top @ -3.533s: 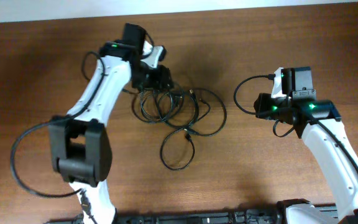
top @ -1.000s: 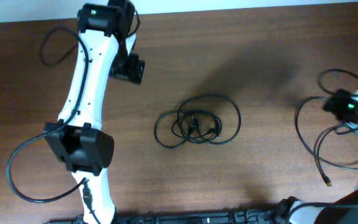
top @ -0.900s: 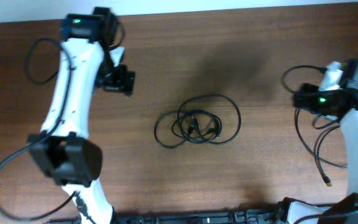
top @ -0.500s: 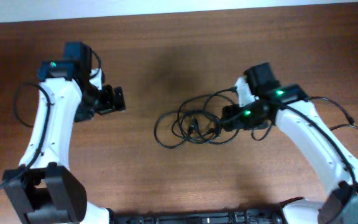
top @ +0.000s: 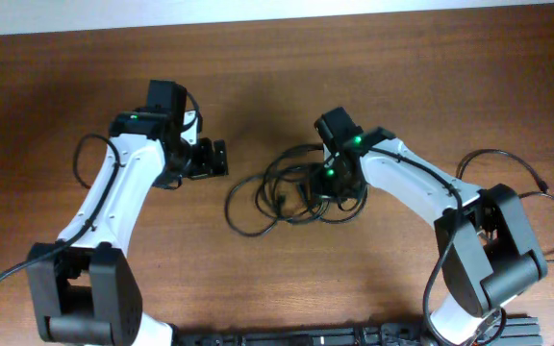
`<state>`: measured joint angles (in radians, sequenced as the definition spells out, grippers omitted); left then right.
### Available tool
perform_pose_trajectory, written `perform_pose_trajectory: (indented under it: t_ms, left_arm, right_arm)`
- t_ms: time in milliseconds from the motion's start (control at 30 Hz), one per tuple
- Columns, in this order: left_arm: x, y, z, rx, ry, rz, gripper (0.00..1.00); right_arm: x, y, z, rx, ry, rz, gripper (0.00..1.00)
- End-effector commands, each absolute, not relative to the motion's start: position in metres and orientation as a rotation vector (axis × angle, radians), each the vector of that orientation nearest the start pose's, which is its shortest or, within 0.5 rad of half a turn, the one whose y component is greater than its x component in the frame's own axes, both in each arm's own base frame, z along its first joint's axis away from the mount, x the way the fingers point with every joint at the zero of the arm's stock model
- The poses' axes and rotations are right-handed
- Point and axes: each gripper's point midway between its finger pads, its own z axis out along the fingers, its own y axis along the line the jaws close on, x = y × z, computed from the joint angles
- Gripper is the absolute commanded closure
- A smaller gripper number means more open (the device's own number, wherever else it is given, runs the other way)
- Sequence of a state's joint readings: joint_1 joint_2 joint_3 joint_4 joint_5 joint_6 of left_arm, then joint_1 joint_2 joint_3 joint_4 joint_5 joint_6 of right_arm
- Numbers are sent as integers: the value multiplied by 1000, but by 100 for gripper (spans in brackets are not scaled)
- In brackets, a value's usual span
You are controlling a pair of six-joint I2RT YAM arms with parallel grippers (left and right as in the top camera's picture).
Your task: Untangle cables
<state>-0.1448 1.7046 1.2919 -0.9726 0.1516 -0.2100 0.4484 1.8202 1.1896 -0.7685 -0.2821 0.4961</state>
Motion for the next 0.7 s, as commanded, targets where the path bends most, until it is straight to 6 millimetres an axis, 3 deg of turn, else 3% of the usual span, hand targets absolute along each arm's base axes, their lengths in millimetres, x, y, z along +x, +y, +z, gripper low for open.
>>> perform_pose_trajectory:
  t_ms: [0, 67, 100, 133, 233, 300, 333, 367, 467, 567, 667]
  left_arm:
    - [342, -85, 94, -51, 2956, -293, 1]
    - [342, -85, 94, -49, 2956, -293, 1]
    - [342, -85, 94, -49, 2956, -293, 1]
    - [342, -85, 94, -49, 2955, -293, 1]
    - [343, -85, 94, -48, 2951, -294, 1]
    - [344, -87, 95, -46, 2947, -304, 1]
    - [347, -91, 96, -27, 2934, -338, 1]
    - [353, -105, 101, 64, 2889, -442, 1]
    - [379, -148, 131, 259, 2658, -766, 1]
    - [395, -155, 142, 292, 2560, -794, 1]
    - [395, -158, 144, 302, 2551, -814, 1]
  right_arm:
    - [355, 202, 106, -91, 2894, 556, 96]
    - [385, 195, 167, -104, 2779, 572, 96]
    - [401, 188, 212, -108, 2691, 580, 96]
    - [411, 184, 244, -113, 2625, 585, 96]
    - [423, 179, 336, -186, 2404, 601, 96]
    - [419, 179, 400, -209, 2245, 622, 96]
    - [412, 185, 418, -278, 2191, 658, 96]
    - [404, 193, 434, -345, 2142, 712, 96]
    - [402, 193, 439, -362, 2126, 714, 96]
    - [413, 177, 443, -343, 2098, 566, 96]
    - [413, 177, 464, -351, 2018, 567, 96]
